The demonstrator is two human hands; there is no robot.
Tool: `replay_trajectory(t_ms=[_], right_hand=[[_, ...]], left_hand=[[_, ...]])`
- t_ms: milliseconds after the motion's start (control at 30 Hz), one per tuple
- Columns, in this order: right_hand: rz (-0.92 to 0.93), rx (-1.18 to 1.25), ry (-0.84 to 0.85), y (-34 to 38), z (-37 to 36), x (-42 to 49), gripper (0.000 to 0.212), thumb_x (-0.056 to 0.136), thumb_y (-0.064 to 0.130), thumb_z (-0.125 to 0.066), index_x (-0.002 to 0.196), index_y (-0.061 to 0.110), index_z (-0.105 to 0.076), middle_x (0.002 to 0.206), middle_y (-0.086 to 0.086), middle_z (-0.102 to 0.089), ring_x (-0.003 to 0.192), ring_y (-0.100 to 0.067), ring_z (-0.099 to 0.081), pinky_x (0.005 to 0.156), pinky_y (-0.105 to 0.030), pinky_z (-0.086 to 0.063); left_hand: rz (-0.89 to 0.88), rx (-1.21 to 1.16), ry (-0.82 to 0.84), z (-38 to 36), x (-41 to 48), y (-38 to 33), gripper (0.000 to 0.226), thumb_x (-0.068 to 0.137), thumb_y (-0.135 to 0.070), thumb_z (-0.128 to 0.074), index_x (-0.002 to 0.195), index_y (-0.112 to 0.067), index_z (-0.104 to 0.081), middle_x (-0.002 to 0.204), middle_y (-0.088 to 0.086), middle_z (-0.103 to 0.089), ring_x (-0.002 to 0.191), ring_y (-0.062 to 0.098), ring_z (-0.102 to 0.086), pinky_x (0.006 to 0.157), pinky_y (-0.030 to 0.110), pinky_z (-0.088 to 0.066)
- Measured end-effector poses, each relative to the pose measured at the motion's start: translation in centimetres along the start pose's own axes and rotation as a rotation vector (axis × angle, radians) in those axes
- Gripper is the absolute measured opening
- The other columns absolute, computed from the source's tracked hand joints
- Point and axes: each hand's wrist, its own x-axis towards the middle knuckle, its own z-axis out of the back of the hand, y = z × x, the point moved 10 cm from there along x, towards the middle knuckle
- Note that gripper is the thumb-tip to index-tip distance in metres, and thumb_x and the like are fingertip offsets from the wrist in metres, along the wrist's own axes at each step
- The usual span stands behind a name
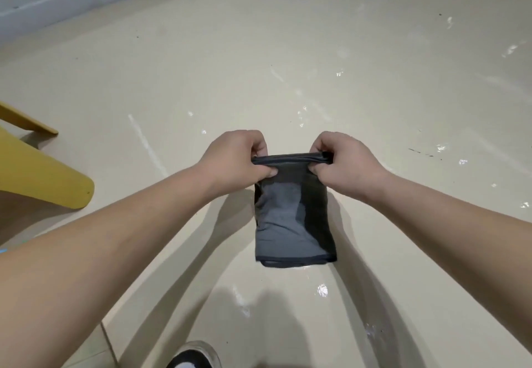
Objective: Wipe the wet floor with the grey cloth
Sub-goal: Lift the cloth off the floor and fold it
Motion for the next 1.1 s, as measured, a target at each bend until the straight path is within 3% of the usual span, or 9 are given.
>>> replay_trajectory(t_ms=[167, 333, 467, 533, 600, 700, 833, 967, 1100], right_hand=[[-0.023, -0.115, 0.427, -1.1, -3.0, -2.1, 0.015, 0.076, 0.008, -0.076, 0.077, 0.017, -0.064, 0.067, 0.006, -0.059, 0.061, -0.015, -0.051, 0.055, -0.023, -0.04], [-0.197, -0.25, 0.69, -6.3, -6.4, -5.6, 0.02, 0.076, 0.032, -0.086, 0.09, 0.023, -0.075, 0.087, 0.012, -0.07, 0.079, -0.008, -0.064, 0.072, -0.022, -0.049], [-0.311, -0.274, 0.495, -9.3, -6.4, -4.8, 0.029, 0.091, 0.039, -0.069, 0.108, 0.017, -0.071, 0.107, 0.002, -0.07, 0.097, -0.02, -0.064, 0.084, -0.031, -0.052], [-0.391, -0.212, 0.39, -10.0, -6.6, -4.7, 0.045, 0.092, 0.036, -0.068, 0.13, 0.016, -0.059, 0.125, -0.005, -0.064, 0.108, -0.026, -0.063, 0.09, -0.033, -0.052], [-0.495, -0.053, 0.292, -10.7, -7.2, -4.8, 0.045, 0.089, 0.031, -0.071, 0.126, 0.011, -0.056, 0.118, -0.009, -0.063, 0.102, -0.03, -0.064, 0.084, -0.037, -0.054], [-0.664, 0.236, 0.171, -11.4, -8.5, -5.6, 0.029, 0.083, 0.022, -0.078, 0.096, 0.002, -0.062, 0.092, -0.01, -0.065, 0.074, -0.027, -0.06, 0.068, -0.037, -0.051], [-0.817, 0.385, 0.124, -11.9, -10.5, -7.0, 0.038, 0.075, 0.018, -0.087, 0.1, 0.001, -0.062, 0.096, -0.012, -0.068, 0.084, -0.028, -0.067, 0.071, -0.036, -0.053], [-0.673, 0.143, 0.239, -10.7, -11.2, -6.1, 0.033, 0.078, 0.025, -0.076, 0.099, 0.007, -0.059, 0.098, -0.008, -0.066, 0.089, -0.024, -0.066, 0.081, -0.038, -0.057], [-0.487, 0.196, 0.233, -6.9, -10.3, -4.2, 0.03, 0.089, 0.033, -0.069, 0.103, 0.013, -0.053, 0.104, -0.003, -0.063, 0.091, -0.018, -0.062, 0.073, -0.033, -0.052]], left_hand=[[-0.071, -0.021, 0.211, -3.6, -3.8, 0.2, 0.022, 0.072, -0.024, -0.082, 0.075, -0.026, -0.06, 0.07, -0.011, -0.061, 0.06, 0.003, -0.052, 0.06, 0.026, -0.045], [-0.074, 0.08, 0.563, -10.6, -8.6, 2.2, 0.023, 0.075, -0.03, -0.081, 0.091, -0.029, -0.065, 0.091, -0.012, -0.065, 0.083, 0.006, -0.062, 0.075, 0.028, -0.054], [0.091, 0.037, 0.335, -9.7, -6.3, 5.3, 0.027, 0.086, -0.036, -0.075, 0.109, -0.026, -0.066, 0.112, -0.008, -0.063, 0.095, 0.015, -0.063, 0.086, 0.03, -0.053], [0.179, 0.099, 0.217, -9.6, -5.4, 6.6, 0.052, 0.085, -0.044, -0.072, 0.132, -0.026, -0.056, 0.129, -0.006, -0.054, 0.111, 0.018, -0.059, 0.095, 0.034, -0.05], [0.285, 0.038, 0.225, -11.3, -5.5, 7.6, 0.076, 0.079, -0.047, -0.076, 0.145, -0.025, -0.044, 0.134, -0.002, -0.048, 0.12, 0.02, -0.055, 0.102, 0.038, -0.049], [0.463, -0.164, 0.18, -13.2, -6.1, 8.6, 0.066, 0.074, -0.035, -0.081, 0.13, -0.021, -0.049, 0.121, -0.002, -0.054, 0.105, 0.019, -0.06, 0.085, 0.031, -0.053], [0.693, -0.517, 0.134, -14.5, -7.9, 9.5, 0.034, 0.073, -0.013, -0.083, 0.091, -0.017, -0.055, 0.095, 0.003, -0.066, 0.078, 0.014, -0.063, 0.055, 0.023, -0.046], [0.592, -0.463, 0.13, -13.5, -8.1, 9.1, 0.029, 0.066, -0.015, -0.074, 0.079, -0.019, -0.048, 0.079, -0.002, -0.057, 0.067, 0.016, -0.051, 0.055, 0.024, -0.042], [0.48, -0.525, 0.115, -10.7, -8.2, 8.0, 0.023, 0.08, -0.02, -0.066, 0.093, -0.012, -0.049, 0.082, -0.003, -0.054, 0.067, 0.013, -0.049, 0.05, 0.017, -0.039]])
